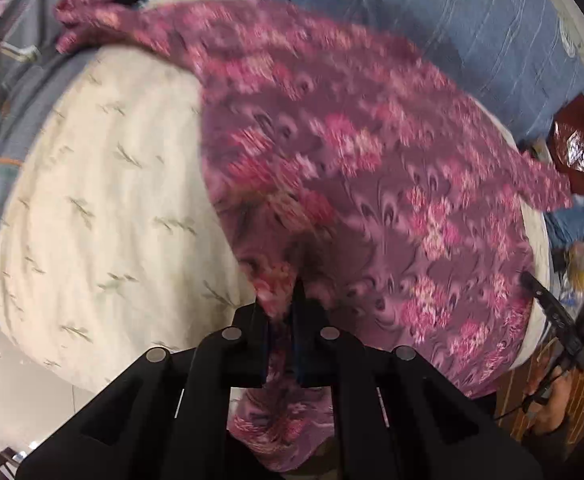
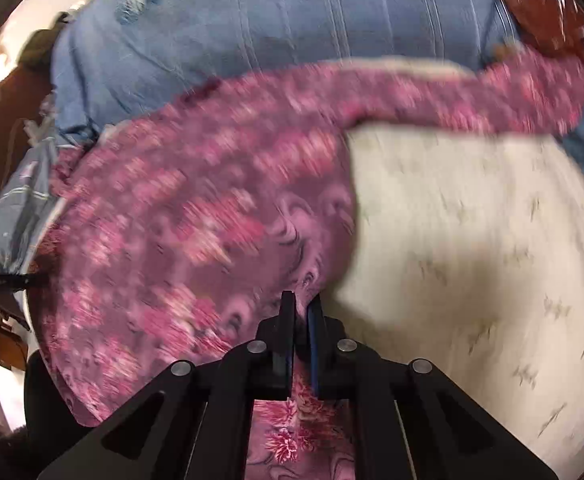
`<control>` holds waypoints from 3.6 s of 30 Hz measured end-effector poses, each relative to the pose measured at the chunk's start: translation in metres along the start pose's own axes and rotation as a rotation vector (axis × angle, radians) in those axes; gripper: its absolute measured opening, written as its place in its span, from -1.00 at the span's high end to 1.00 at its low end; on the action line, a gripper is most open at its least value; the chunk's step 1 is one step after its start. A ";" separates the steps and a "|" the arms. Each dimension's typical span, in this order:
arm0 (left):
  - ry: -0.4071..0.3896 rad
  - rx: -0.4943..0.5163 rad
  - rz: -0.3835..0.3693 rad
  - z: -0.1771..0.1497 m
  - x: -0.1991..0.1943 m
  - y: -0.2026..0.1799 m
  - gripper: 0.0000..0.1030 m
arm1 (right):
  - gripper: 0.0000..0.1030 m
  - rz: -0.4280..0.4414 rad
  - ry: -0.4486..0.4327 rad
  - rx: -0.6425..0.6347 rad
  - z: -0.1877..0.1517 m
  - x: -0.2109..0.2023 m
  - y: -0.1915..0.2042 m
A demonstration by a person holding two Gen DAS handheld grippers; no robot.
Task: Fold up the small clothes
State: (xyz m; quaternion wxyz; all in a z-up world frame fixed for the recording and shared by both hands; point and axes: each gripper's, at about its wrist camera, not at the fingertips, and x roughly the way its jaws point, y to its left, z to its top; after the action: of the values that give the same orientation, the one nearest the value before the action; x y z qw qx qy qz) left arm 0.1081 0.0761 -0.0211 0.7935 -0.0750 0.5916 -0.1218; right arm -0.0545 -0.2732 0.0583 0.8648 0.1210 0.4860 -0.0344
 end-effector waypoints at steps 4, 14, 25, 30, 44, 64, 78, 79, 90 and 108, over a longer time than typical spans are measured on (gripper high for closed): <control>0.067 -0.006 0.103 0.003 0.026 0.015 0.75 | 0.88 -0.015 0.045 0.068 -0.002 0.013 -0.026; -0.209 0.120 0.051 0.039 -0.044 -0.025 -0.31 | 0.21 -0.084 -0.229 0.473 0.055 -0.049 -0.176; -0.139 0.181 0.121 0.097 0.072 -0.090 -0.31 | 0.33 -0.202 -0.372 0.827 0.117 -0.010 -0.320; -0.143 0.195 0.097 0.100 0.072 -0.090 -0.38 | 0.81 -0.285 -0.403 0.686 0.123 -0.018 -0.282; -0.104 0.042 -0.076 0.116 0.032 -0.033 -0.38 | 0.82 0.118 -0.261 0.223 0.174 0.040 -0.018; -0.128 -0.125 -0.140 0.132 0.006 0.067 -0.38 | 0.30 0.478 0.116 0.087 0.130 0.164 0.231; -0.040 -0.144 -0.264 0.184 0.080 -0.049 -0.09 | 0.26 0.354 -0.044 0.400 0.076 0.072 0.029; -0.051 -0.149 -0.260 0.187 0.080 -0.051 0.27 | 0.26 0.354 -0.053 0.413 0.074 0.071 0.025; -0.218 -0.193 -0.207 0.188 0.023 -0.019 0.83 | 0.60 0.416 -0.119 0.692 0.075 0.098 -0.030; -0.222 -0.079 -0.148 0.168 -0.008 -0.005 -0.07 | 0.43 0.263 -0.224 0.416 0.115 0.047 -0.002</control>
State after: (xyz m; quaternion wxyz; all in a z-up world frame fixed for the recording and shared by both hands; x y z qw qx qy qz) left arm 0.2665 0.0699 0.0362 0.8394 -0.1629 0.4972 -0.1475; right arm 0.0657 -0.3004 0.0756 0.8666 0.3539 0.3500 -0.0340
